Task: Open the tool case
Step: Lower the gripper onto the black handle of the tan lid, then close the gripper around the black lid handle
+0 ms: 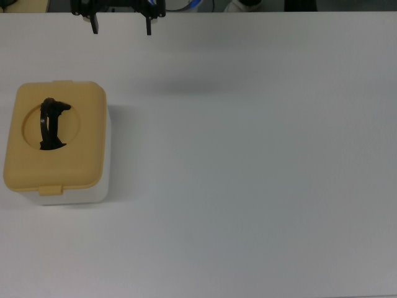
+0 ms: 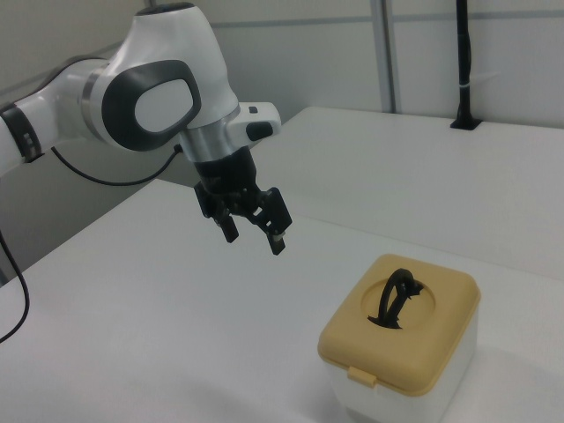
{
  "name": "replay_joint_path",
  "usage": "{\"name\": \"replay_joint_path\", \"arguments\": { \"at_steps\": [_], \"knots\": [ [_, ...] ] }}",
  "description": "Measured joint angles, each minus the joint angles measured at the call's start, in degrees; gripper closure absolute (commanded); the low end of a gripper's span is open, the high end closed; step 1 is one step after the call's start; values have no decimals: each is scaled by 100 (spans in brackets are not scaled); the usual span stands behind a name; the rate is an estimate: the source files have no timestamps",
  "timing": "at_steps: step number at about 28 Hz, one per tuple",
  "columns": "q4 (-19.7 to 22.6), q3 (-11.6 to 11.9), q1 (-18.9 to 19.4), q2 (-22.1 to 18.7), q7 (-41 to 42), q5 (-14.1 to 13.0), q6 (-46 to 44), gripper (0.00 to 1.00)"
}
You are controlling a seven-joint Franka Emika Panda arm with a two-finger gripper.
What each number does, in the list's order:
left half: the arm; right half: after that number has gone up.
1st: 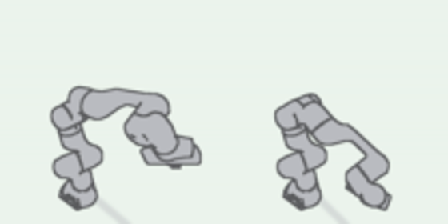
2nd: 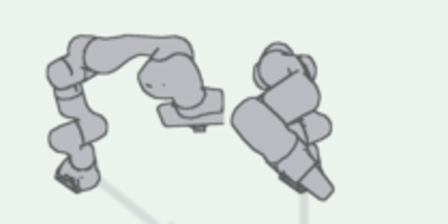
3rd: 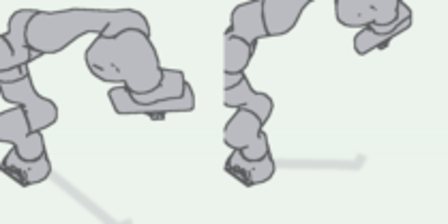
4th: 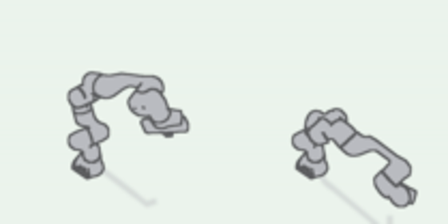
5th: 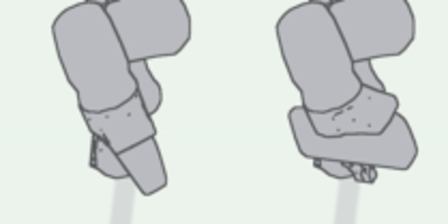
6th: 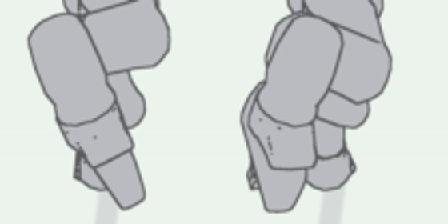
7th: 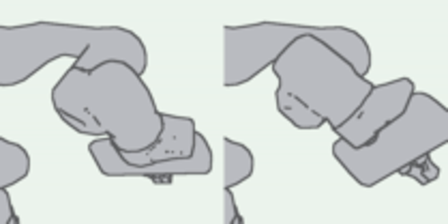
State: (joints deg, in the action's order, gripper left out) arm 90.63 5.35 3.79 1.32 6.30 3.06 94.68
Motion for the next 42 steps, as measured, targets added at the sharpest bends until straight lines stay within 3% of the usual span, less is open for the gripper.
{"name": "replay_joint_path", "arguments": {
  "at_steps": [4,11,16,31,37,42],
  "knots": [
    [0,-57,-88,48,269,3,20,0],
    [0,-2,-808,244,1167,-27,379,0],
    [0,4,-1097,485,1363,-43,833,0],
    [0,3,-1301,1190,1739,-56,1832,0],
    [-1,4,-1617,1271,2215,-515,1844,0],
    [-2,1,-1698,1415,2319,-711,1985,0]
  ]
}}
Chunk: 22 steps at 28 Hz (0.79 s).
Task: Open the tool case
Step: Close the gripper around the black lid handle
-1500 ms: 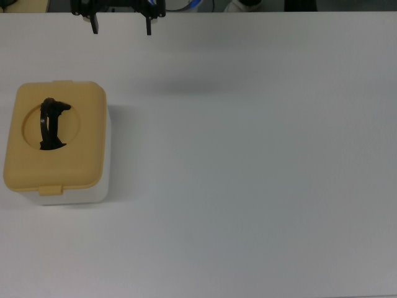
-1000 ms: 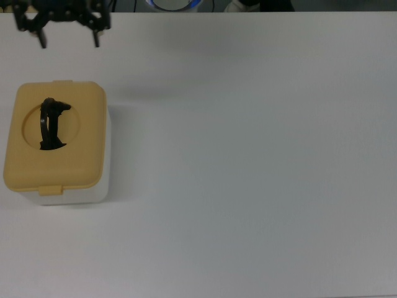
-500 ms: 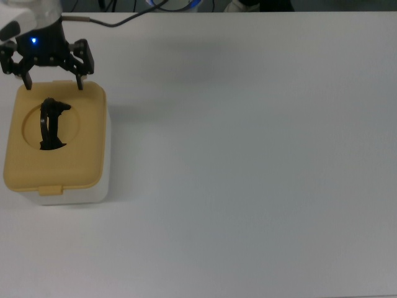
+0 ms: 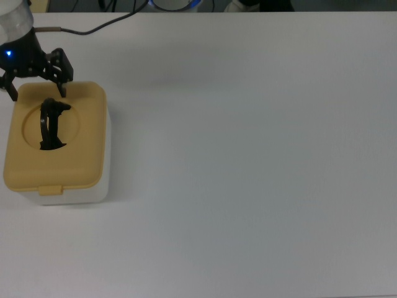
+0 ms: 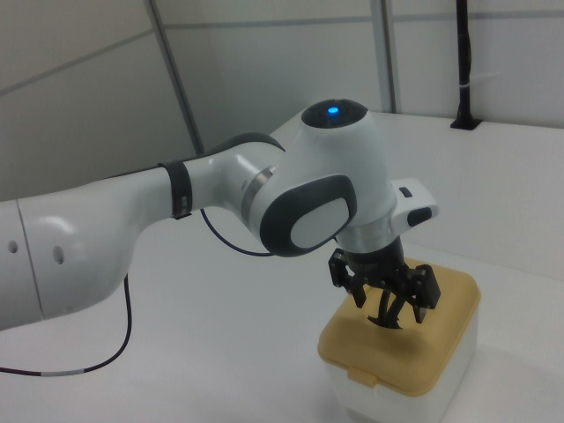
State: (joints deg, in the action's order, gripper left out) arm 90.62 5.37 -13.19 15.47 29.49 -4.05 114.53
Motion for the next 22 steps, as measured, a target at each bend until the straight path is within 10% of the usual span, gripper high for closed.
{"name": "replay_joint_path", "arguments": {
  "at_steps": [11,16,22],
  "knots": [
    [-39,-101,81,207,-47,-160,324,12],
    [-149,-113,87,206,-49,-166,324,41],
    [-211,-111,67,206,-49,-166,324,98]
  ]
}}
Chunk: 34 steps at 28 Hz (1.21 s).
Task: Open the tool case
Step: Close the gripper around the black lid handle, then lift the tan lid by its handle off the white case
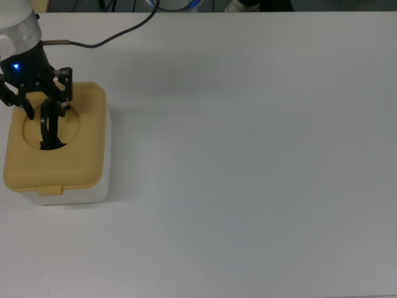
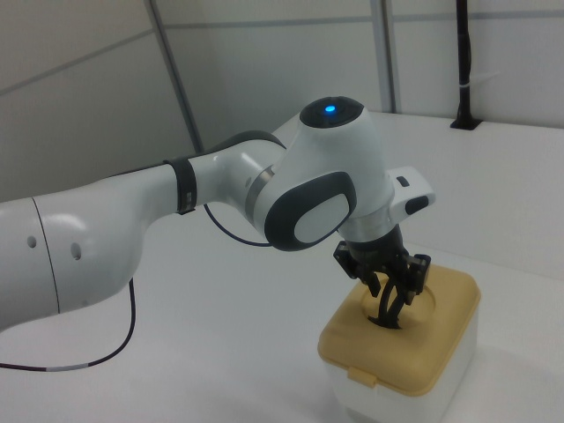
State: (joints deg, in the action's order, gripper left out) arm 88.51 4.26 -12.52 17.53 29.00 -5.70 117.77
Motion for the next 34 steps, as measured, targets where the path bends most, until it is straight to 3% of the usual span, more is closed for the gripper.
{"name": "replay_joint_path", "arguments": {
  "at_steps": [24,34],
  "knots": [
    [-107,7,-15,32,-6,-38,-11,100],
    [-387,-22,69,-168,-46,-261,-525,100]
  ]
}}
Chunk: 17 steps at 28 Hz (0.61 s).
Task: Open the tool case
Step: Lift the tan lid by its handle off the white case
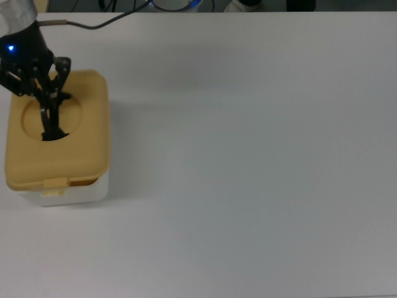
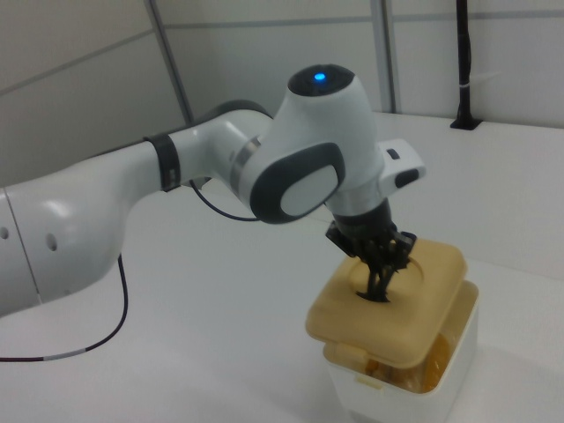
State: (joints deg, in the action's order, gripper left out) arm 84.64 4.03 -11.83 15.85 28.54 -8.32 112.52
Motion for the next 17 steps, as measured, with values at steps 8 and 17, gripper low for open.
{"name": "replay_joint_path", "arguments": {
  "at_steps": [8,17],
  "knots": [
    [18,-55,655,-71,-664,-8,-141,100],
    [177,-68,1506,-60,-1431,182,-149,100]
  ]
}}
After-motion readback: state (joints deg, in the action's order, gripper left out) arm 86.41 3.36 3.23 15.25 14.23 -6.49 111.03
